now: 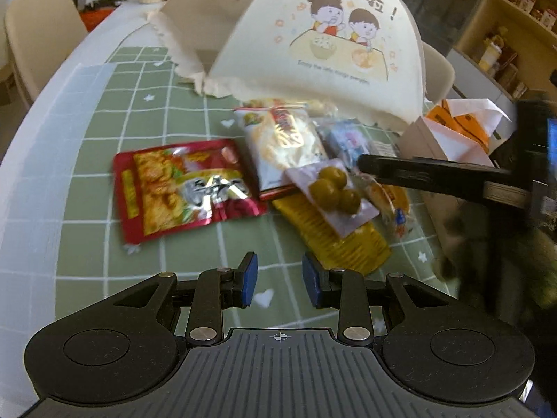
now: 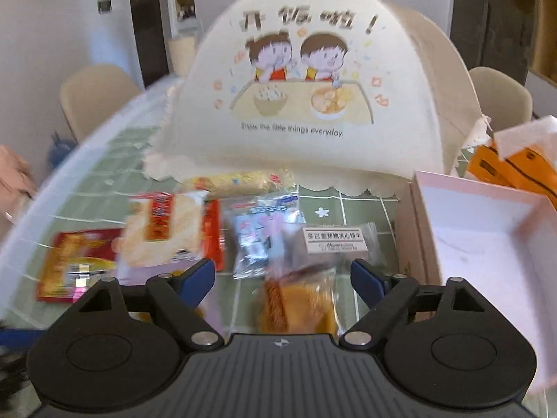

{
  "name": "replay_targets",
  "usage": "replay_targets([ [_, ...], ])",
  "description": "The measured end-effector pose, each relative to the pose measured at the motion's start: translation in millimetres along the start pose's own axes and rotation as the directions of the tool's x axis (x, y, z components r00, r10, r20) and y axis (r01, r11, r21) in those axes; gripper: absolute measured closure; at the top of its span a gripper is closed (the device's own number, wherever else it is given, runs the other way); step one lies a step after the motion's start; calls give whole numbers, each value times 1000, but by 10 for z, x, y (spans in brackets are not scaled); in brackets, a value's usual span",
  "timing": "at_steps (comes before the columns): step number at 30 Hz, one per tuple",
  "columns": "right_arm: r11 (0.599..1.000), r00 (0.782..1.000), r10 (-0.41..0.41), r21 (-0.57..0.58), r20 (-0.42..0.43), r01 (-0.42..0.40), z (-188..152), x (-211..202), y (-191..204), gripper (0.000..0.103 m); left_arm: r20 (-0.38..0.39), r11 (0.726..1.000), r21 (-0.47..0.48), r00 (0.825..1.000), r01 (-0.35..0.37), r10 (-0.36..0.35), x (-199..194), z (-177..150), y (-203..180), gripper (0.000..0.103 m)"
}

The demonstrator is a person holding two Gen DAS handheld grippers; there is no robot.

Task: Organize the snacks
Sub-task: 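Move the left tool toward the round wrapped pastry while the right tool approaches the brown wrapped biscuit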

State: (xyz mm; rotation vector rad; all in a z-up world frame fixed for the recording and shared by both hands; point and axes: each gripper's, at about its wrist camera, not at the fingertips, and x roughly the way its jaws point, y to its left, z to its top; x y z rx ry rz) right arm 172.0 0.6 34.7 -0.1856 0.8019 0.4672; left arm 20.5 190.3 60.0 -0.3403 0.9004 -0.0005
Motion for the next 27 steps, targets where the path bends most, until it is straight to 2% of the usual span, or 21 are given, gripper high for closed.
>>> replay_targets([
  [1,1000,999,-9,3,-31,9,-8,83,9,34,4,1000,-5,1000,4,-4,-31,-17,43,70],
  [3,999,997,8,44,-79,-5,-42,142,5,36,17,1000,-28,1000,9,-8,-85,-43,128,70],
  [5,992,988,101,85,-119,-92,-34,45,30,36,29,998,-66,999,18,-16,-111,-52,225,70],
  [7,965,958,251,115,-137,-236,32,-85,25,39,41,994,-100,998,41,-37,-114,-61,303,70],
  [8,963,959,254,122,-125,-240,87,-149,18,38,49,992,-113,998,51,-45,-109,-65,330,70],
  [10,980,986,129,165,-110,-110,238,-193,-49,36,64,990,-128,996,63,-55,-90,-70,363,70],
  [11,974,989,56,225,-136,-24,298,-141,-119,35,70,987,-141,996,72,-62,-74,-75,380,70],
  [12,954,984,0,296,-177,54,328,-73,-192,35,74,985,-155,995,80,-69,-57,-77,391,70],
  [13,922,977,-21,373,-213,101,342,8,-261,35,78,982,-168,994,90,-77,-43,-85,403,70],
  [15,844,969,-11,517,-247,141,314,140,-359,35,81,978,-184,993,101,-87,-28,-109,415,70],
  [16,816,967,-26,553,-252,166,299,173,-358,36,80,978,-185,993,100,-87,-33,-117,419,70],
  [18,791,967,-105,569,-233,223,302,252,-285,36,80,979,-183,994,90,-76,-69,-139,443,70],
  [20,790,955,-191,543,-225,286,313,360,-191,36,84,979,-192,995,75,-59,-119,-155,492,70],
  [22,779,956,-209,557,-206,289,248,372,-205,36,87,978,-200,995,64,-47,-159,-166,536,70],
  [24,794,962,-198,545,-187,269,236,329,-221,44,88,977,-206,996,51,-33,-192,-168,570,70],
  [26,842,976,-145,498,-162,208,235,269,-173,72,86,978,-206,996,40,-22,-209,-166,576,70],
  [27,873,982,-105,459,-158,167,215,229,-125,78,84,978,-205,996,36,-19,-211,-163,567,70],
])
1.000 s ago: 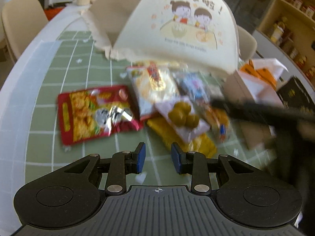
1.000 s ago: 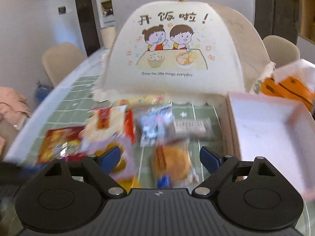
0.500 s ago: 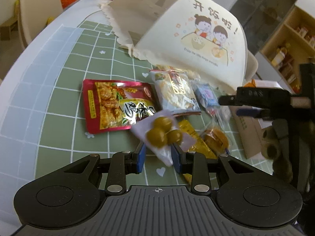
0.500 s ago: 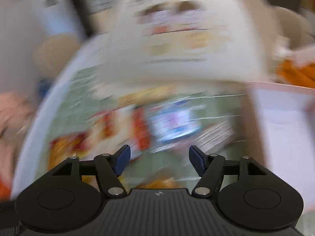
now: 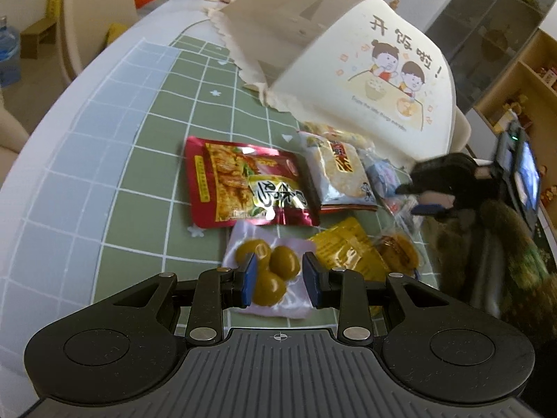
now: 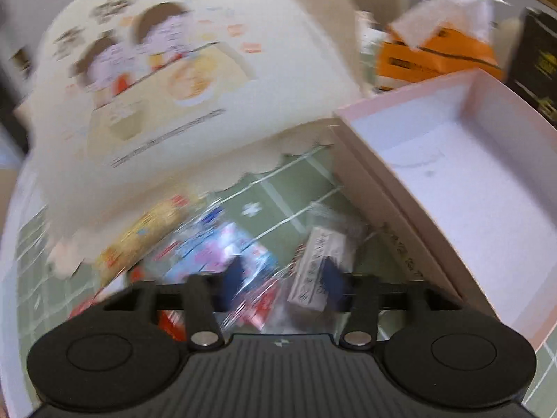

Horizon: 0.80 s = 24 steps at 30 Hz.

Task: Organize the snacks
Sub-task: 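Move the left tool toward the round wrapped pastry while the right tool approaches the brown wrapped biscuit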

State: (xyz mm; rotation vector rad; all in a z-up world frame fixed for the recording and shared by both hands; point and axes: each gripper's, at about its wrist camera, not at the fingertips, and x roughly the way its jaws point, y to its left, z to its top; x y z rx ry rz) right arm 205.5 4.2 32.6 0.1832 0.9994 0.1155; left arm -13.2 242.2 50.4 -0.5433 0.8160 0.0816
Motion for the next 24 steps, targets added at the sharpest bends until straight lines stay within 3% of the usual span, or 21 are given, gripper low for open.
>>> replay_targets([
  [2,997,997,48,-65,-53,-51,-132,-57,-22,91,-2,1000,7,1000,-3,3,4,-1,-48,70],
  [4,991,988,99,-83,-115,-109,-326,-120,-104,96,-6,1000,20,1000,0,1,12,-17,-129,70],
  [8,970,967,193,-119,-163,-214,-657,-402,-305,96,-22,998,60,1000,3,-1,22,-84,-360,70],
  [12,921,919,311,-163,-243,-354,-868,-634,-516,96,-40,996,92,999,9,-6,39,-160,-612,70],
  [15,926,944,290,-204,-155,-318,-819,-803,-598,95,-47,993,117,999,12,-6,41,-204,-789,70],
  [18,958,964,259,-113,-55,-264,-573,-736,-583,76,-49,990,139,999,14,-7,16,-237,-900,70],
  [20,976,976,217,21,4,-218,-446,-624,-528,41,-48,988,154,999,9,-2,-31,-257,-907,70],
  [22,980,986,160,117,40,-163,-368,-509,-394,39,-47,987,161,999,-4,12,-91,-263,-852,70],
  [24,986,988,134,91,75,-141,-336,-410,-205,39,-43,987,162,999,-22,29,-156,-252,-743,70],
])
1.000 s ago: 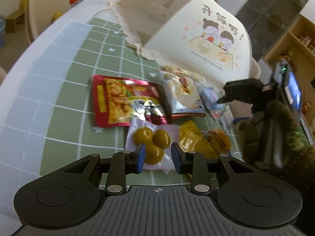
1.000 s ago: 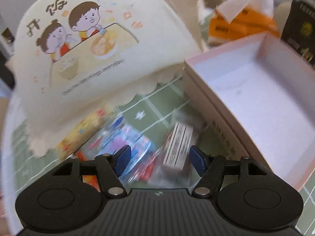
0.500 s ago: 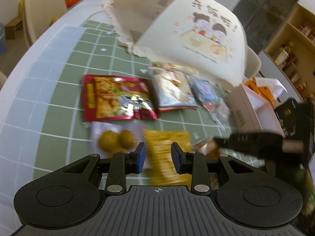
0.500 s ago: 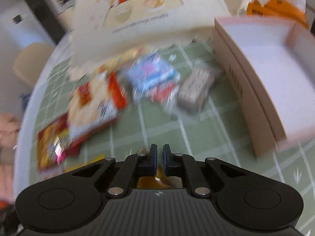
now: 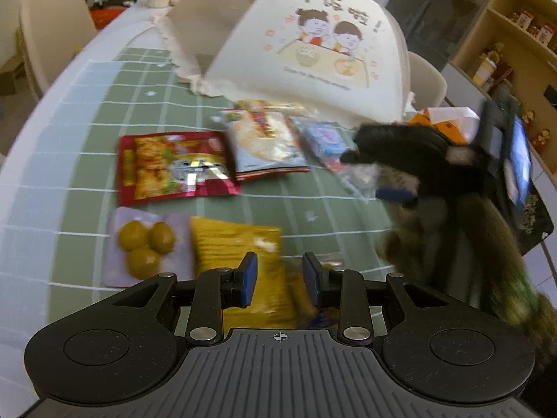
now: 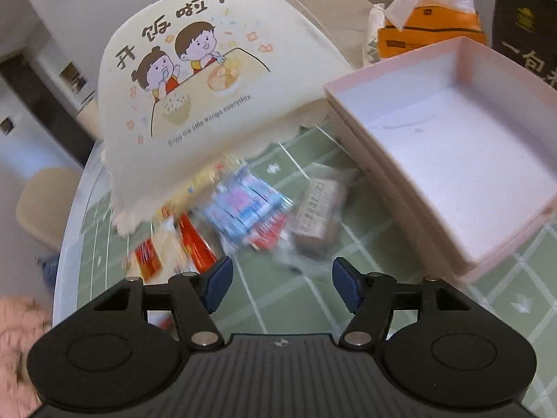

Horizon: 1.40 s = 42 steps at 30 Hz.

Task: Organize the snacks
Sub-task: 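Move the left tool toward the round wrapped pastry while the right tool approaches the brown wrapped biscuit, then grasp the round wrapped pastry with the left tool while the right tool grasps the brown biscuit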

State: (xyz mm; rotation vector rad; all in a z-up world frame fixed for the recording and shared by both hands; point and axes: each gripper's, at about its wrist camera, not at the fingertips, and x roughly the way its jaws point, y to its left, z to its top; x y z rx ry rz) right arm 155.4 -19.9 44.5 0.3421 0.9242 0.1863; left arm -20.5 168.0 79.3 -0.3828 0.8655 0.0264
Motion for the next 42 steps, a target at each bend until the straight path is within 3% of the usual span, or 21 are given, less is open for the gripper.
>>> replay_targets([
  [3,974,981,-186,-118,53,191,-35,186,220,39,2,999,-26,1000,-18,19,-60,-8,222,70],
  [5,969,973,-225,-95,55,230,-50,228,162,39,0,998,-51,1000,-25,25,-60,1,358,70],
  [9,973,976,-205,-95,73,211,-53,274,126,34,-9,997,-75,1000,-5,4,9,26,490,70],
  [14,977,983,-173,-112,62,179,7,312,115,32,-37,998,-29,997,60,-61,124,27,403,70],
  [15,975,984,-170,-136,54,176,23,307,114,34,-43,998,-18,997,67,-68,142,28,370,70],
  [16,971,984,-173,-161,48,179,40,309,122,49,-48,997,-9,996,72,-72,155,26,338,70],
  [19,968,992,-125,-218,7,124,48,200,62,54,-56,997,8,996,72,-72,185,38,254,70],
  [25,929,995,-30,-370,-99,-9,-359,-313,-134,57,-66,998,47,997,43,-40,217,32,20,70],
  [30,869,978,19,-481,-209,-120,-724,-821,-516,56,-78,1000,29,997,10,-7,261,-98,-175,70],
  [32,848,980,30,-514,-195,-128,-780,-1002,-683,56,-82,1000,14,997,0,2,273,-164,-258,70],
  [35,839,996,28,-540,-84,-69,-639,-1189,-909,50,-72,1000,-3,997,-11,11,237,-235,-370,70],
  [37,859,1000,16,-512,-21,-25,-430,-1181,-1036,42,-63,1000,-5,998,-29,29,205,-256,-423,70],
  [42,915,1000,20,-402,9,-15,39,-852,-1204,41,-50,997,-27,996,-75,73,95,-299,-437,70],
])
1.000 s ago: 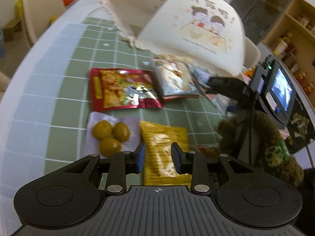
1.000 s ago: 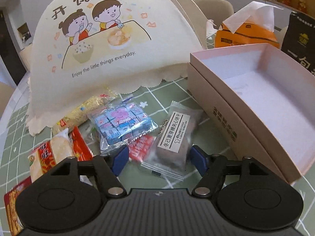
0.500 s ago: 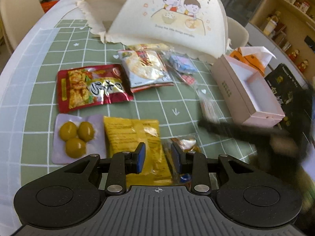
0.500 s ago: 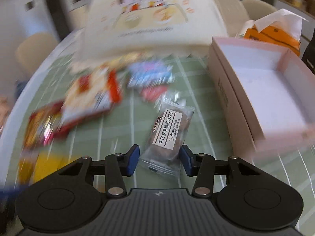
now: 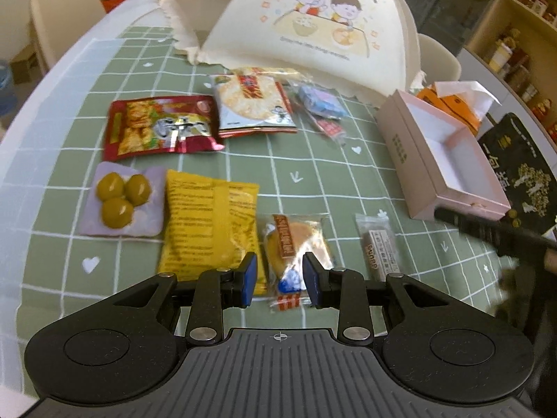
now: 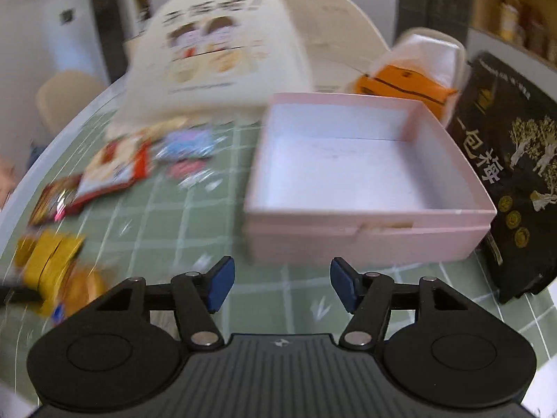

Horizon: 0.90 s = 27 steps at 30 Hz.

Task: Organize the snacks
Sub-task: 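Grasp the round wrapped pastry with the left tool while the right tool grasps the brown biscuit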

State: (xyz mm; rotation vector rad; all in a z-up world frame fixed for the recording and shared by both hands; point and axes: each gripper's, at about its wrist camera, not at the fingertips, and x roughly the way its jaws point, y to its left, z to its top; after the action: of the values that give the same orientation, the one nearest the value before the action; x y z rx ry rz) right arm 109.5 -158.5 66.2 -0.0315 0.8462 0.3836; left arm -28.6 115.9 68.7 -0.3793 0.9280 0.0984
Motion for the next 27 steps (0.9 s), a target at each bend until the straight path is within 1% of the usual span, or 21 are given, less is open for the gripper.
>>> replay_targets([
  [2,999,999,47,23,-1,-47,93,104,6,40,-3,1000,-9,1000,-25,25,-25,-15,31,70],
  [3,996,996,83,25,-18,-82,137,170,55,40,-5,999,-12,999,-34,34,-35,-17,40,70],
  [5,986,982,169,17,-81,-168,105,271,201,40,-5,999,-16,999,-43,43,-53,-8,44,70],
  [6,975,968,221,18,-119,-220,68,305,279,40,-4,999,-12,999,-43,43,-60,-3,31,70],
  [7,969,959,247,13,-137,-248,15,310,340,41,-4,999,-5,999,-42,42,-59,6,7,70],
  [8,967,957,252,-13,-144,-256,-74,288,418,44,-5,999,3,999,-40,40,-50,13,-22,70],
  [9,968,961,237,-46,-145,-246,-142,266,476,49,-7,999,12,999,-38,38,-34,22,-55,70],
  [10,970,966,213,-89,-148,-228,-222,234,522,62,-9,999,23,999,-39,39,-11,29,-87,70],
  [11,970,972,188,-127,-144,-206,-309,186,546,67,-11,998,32,999,-45,46,24,42,-120,70],
  [13,971,976,173,-143,-130,-191,-420,69,514,67,-9,997,27,997,-74,74,98,66,-151,70],
  [15,975,981,151,-146,-125,-169,-501,-29,416,67,-11,995,-5,995,-98,98,192,108,-142,70],
  [17,984,989,80,-150,-120,-98,-598,-150,232,69,-18,996,-23,996,-91,91,284,142,-152,70],
  [18,988,991,45,-140,-125,-63,-635,-162,157,69,-23,997,-11,997,-80,79,333,152,-183,70],
  [19,991,992,32,-124,-124,-48,-678,-187,74,69,-31,997,14,997,-71,72,398,158,-241,69],
  [20,994,992,22,-108,-123,-36,-718,-232,-10,69,-38,997,39,996,-73,75,453,155,-292,67],
  [22,996,991,11,-87,-130,-23,-766,-303,-132,68,-29,990,121,996,-76,80,544,138,-439,53],
  [23,996,991,8,-82,-131,-19,-794,-332,-175,66,-34,985,154,996,-73,79,583,126,-500,49],
  [24,997,991,4,-82,-131,-15,-825,-337,-210,64,-48,980,187,996,-68,79,629,111,-554,42],
  [26,996,993,-16,-89,-118,6,-867,-350,-221,58,-91,959,276,991,-66,94,718,50,-658,37],
  [27,996,994,-26,-91,-110,16,-890,-353,-221,56,-89,945,318,990,-71,105,731,13,-693,35],
])
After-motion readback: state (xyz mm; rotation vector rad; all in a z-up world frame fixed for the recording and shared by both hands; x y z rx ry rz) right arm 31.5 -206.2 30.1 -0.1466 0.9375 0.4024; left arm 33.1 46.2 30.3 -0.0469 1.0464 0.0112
